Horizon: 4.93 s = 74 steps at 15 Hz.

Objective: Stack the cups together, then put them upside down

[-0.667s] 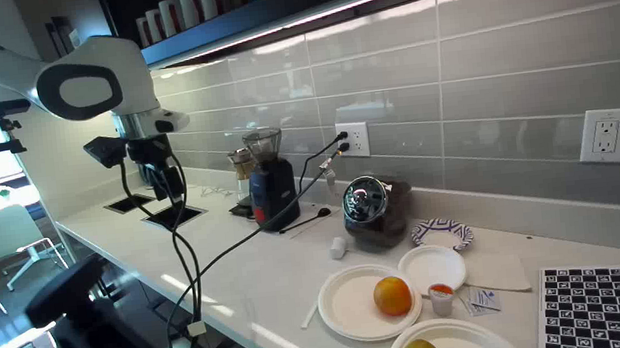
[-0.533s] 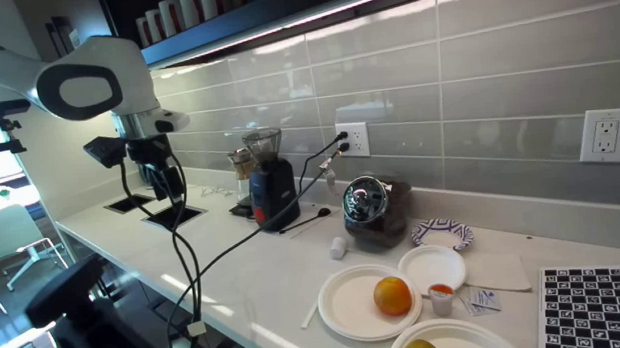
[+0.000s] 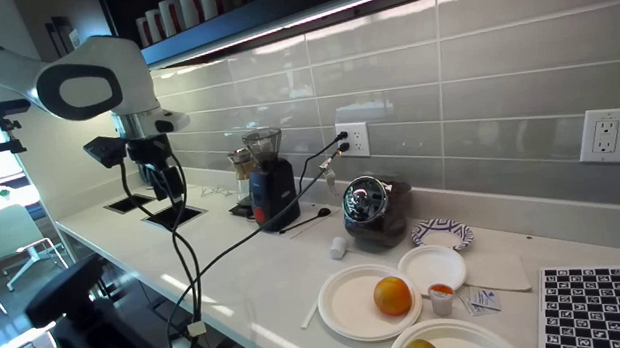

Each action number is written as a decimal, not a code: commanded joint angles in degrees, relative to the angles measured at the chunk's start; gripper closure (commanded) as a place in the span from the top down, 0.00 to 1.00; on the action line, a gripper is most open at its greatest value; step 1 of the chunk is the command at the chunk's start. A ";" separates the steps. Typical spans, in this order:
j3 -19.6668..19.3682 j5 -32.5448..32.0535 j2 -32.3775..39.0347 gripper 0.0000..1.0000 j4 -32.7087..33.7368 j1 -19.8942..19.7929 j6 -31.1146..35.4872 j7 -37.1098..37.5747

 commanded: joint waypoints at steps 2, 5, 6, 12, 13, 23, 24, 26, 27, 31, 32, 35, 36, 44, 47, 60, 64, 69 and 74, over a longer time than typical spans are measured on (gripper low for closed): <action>1.86 -8.54 -8.17 1.00 -0.52 -5.45 -0.20 6.98; 2.05 -12.96 -14.71 1.00 1.85 -8.27 -1.92 8.44; 2.17 -13.85 -16.61 1.00 3.43 -9.10 -2.10 8.74; 1.38 -13.63 -19.67 1.00 6.56 -9.42 -0.96 7.35; 1.38 -13.62 -19.39 1.00 6.32 -9.37 -0.96 7.35; 0.32 -15.54 -19.14 1.00 11.76 -14.86 1.26 11.83; -0.56 -14.60 -18.62 1.00 14.84 -15.42 1.17 12.05; -1.35 -13.88 -16.67 1.00 20.73 -16.56 2.91 13.26; -1.41 -13.43 -15.45 1.00 23.69 -16.98 3.90 14.54; -0.60 -13.00 -9.31 1.00 34.82 -18.11 6.46 20.02; -0.39 -13.14 -7.50 1.00 37.38 -18.30 6.68 21.33; -0.09 -13.78 -2.14 1.00 44.92 -18.49 5.99 24.12; 0.33 -15.38 -0.53 1.00 46.92 -19.53 6.88 25.51; -0.96 -14.56 -0.11 1.00 46.51 -17.46 5.01 24.22; -1.69 -15.35 2.31 1.00 50.32 -19.65 5.09 27.87; -11.18 0.01 19.37 1.00 77.47 -14.90 -15.87 20.79; -12.32 4.09 25.04 1.00 84.53 -15.00 -15.54 16.76; -11.50 5.66 29.89 1.00 89.13 -15.89 -14.76 14.06; -10.94 6.06 34.12 1.00 93.02 -16.04 -15.30 12.75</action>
